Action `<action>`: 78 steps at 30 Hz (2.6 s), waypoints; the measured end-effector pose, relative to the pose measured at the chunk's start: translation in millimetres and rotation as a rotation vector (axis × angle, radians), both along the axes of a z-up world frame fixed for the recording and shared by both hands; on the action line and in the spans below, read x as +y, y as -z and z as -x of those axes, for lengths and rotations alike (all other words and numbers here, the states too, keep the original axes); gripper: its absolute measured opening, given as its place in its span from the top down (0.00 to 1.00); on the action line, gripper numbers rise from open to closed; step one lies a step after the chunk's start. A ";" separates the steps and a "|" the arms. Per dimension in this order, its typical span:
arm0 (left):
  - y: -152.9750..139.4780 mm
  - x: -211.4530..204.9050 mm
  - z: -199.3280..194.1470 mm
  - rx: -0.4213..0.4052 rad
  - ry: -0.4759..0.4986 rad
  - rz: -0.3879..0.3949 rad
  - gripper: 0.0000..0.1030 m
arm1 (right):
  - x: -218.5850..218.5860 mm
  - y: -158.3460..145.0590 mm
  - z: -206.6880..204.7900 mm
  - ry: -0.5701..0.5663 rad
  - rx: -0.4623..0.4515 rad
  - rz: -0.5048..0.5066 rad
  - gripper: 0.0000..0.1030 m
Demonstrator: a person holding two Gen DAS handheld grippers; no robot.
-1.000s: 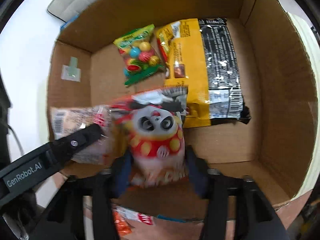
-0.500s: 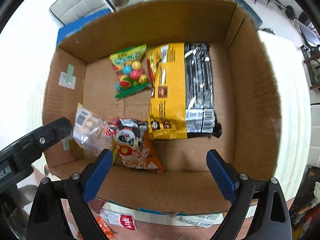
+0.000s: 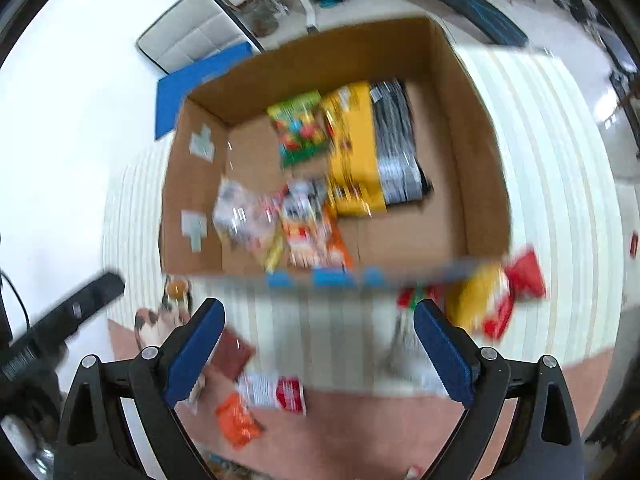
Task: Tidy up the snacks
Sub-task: 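Grasp the orange chip bag with left tool while right tool grasps white Lilz bag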
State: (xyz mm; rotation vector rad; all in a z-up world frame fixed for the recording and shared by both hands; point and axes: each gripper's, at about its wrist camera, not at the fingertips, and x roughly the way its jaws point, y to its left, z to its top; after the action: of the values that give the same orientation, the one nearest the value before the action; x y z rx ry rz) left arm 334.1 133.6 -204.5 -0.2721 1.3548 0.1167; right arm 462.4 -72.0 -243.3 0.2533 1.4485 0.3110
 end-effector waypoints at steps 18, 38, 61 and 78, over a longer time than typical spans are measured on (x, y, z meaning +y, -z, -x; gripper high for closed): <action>205.8 53.3 171.3 0.505 -0.351 0.206 0.08 | -38.9 96.0 97.7 0.033 0.180 0.112 0.05; 198.7 -12.6 144.3 0.449 -0.269 0.082 0.28 | 37.8 183.7 72.1 -0.742 0.152 0.645 0.23; 217.5 -32.9 179.1 0.450 -0.243 0.072 0.28 | -52.7 165.1 65.0 -0.228 0.387 0.196 0.13; 177.7 -89.5 170.5 0.359 -0.154 -0.037 0.50 | 4.3 175.2 110.8 -0.199 0.200 0.368 0.27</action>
State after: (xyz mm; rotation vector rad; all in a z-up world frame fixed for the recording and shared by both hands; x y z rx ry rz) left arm 163.7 44.1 -382.2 -0.3352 1.6854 0.3314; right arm 351.6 -67.7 -418.5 -0.1632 1.7018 0.1777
